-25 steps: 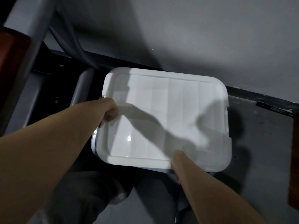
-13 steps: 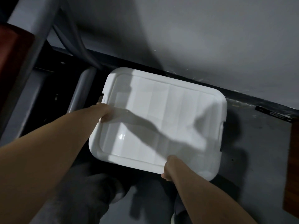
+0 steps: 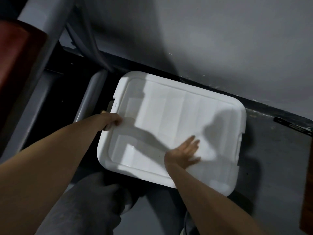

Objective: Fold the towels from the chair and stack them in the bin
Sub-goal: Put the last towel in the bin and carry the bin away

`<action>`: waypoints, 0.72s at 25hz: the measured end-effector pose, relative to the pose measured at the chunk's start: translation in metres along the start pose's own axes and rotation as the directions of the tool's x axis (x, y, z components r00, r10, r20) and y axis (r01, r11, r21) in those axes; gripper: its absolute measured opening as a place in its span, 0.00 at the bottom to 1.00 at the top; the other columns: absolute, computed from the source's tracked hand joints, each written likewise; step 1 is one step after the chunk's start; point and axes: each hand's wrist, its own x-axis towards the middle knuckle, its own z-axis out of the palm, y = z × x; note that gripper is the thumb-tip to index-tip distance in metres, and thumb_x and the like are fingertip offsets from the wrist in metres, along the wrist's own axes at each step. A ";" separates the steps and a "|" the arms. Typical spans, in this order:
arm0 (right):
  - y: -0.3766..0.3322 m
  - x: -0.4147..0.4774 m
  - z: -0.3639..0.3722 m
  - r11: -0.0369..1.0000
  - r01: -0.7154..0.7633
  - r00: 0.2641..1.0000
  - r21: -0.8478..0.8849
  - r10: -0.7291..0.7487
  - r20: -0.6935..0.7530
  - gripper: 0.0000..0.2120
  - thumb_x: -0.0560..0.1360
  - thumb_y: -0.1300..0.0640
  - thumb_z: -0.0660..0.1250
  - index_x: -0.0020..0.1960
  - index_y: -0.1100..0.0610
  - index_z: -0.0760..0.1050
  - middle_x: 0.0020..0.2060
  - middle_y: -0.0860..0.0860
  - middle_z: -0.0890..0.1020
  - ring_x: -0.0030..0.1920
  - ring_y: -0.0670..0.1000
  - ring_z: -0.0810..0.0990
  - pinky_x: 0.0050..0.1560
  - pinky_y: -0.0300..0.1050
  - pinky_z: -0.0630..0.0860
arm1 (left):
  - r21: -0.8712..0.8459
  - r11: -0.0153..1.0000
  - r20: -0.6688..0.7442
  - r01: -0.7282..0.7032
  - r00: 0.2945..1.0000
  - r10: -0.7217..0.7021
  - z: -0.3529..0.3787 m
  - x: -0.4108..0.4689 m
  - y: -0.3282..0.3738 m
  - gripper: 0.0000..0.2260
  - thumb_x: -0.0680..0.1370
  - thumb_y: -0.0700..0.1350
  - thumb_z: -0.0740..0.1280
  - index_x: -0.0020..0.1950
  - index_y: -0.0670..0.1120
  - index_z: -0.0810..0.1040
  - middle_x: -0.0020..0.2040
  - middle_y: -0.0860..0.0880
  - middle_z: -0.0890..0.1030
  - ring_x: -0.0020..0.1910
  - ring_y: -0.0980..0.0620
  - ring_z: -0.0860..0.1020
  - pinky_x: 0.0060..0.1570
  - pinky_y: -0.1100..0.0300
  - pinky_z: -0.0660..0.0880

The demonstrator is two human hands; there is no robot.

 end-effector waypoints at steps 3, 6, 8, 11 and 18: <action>-0.019 0.006 0.006 0.959 0.272 0.913 -0.080 -0.231 0.337 0.43 0.71 0.65 0.59 0.77 0.51 0.37 0.76 0.56 0.37 0.76 0.55 0.37 0.73 0.57 0.35 | 0.009 1.000 -0.022 -0.025 0.999 0.025 -0.002 -0.006 -0.002 0.07 0.66 0.36 0.69 0.33 0.38 0.72 0.16 0.46 0.66 0.11 0.52 0.61 0.20 0.71 0.62; -0.033 0.005 0.000 0.947 0.314 0.831 -0.068 -0.239 0.502 0.43 0.72 0.65 0.57 0.76 0.47 0.33 0.73 0.58 0.30 0.75 0.57 0.31 0.72 0.55 0.35 | -0.029 0.998 -0.042 -0.055 0.998 0.054 -0.013 -0.012 -0.001 0.14 0.66 0.35 0.72 0.46 0.38 0.69 0.24 0.43 0.73 0.19 0.50 0.69 0.18 0.67 0.66; -0.033 0.008 -0.001 0.957 0.284 0.827 -0.062 -0.212 0.520 0.43 0.72 0.65 0.56 0.76 0.46 0.33 0.73 0.57 0.28 0.74 0.56 0.30 0.73 0.54 0.40 | 0.006 0.995 -0.054 -0.105 0.993 0.105 -0.014 -0.020 0.001 0.23 0.68 0.36 0.72 0.56 0.39 0.63 0.33 0.43 0.73 0.27 0.48 0.72 0.21 0.63 0.68; -0.032 0.008 -0.005 0.950 0.306 0.807 -0.060 -0.225 0.546 0.44 0.72 0.67 0.55 0.76 0.45 0.33 0.73 0.56 0.28 0.74 0.56 0.30 0.73 0.53 0.42 | 0.165 0.975 -0.092 -0.149 0.982 0.166 -0.004 -0.022 0.002 0.29 0.72 0.40 0.69 0.65 0.38 0.55 0.39 0.41 0.71 0.38 0.44 0.74 0.33 0.58 0.70; -0.059 0.012 -0.010 0.543 0.833 0.542 -0.105 -0.764 0.350 0.34 0.72 0.63 0.39 0.78 0.52 0.45 0.77 0.56 0.47 0.76 0.58 0.44 0.73 0.56 0.38 | 0.093 0.975 -0.146 -0.203 0.966 0.215 0.005 -0.027 0.002 0.14 0.81 0.50 0.59 0.52 0.40 0.61 0.53 0.34 0.74 0.55 0.36 0.76 0.50 0.51 0.72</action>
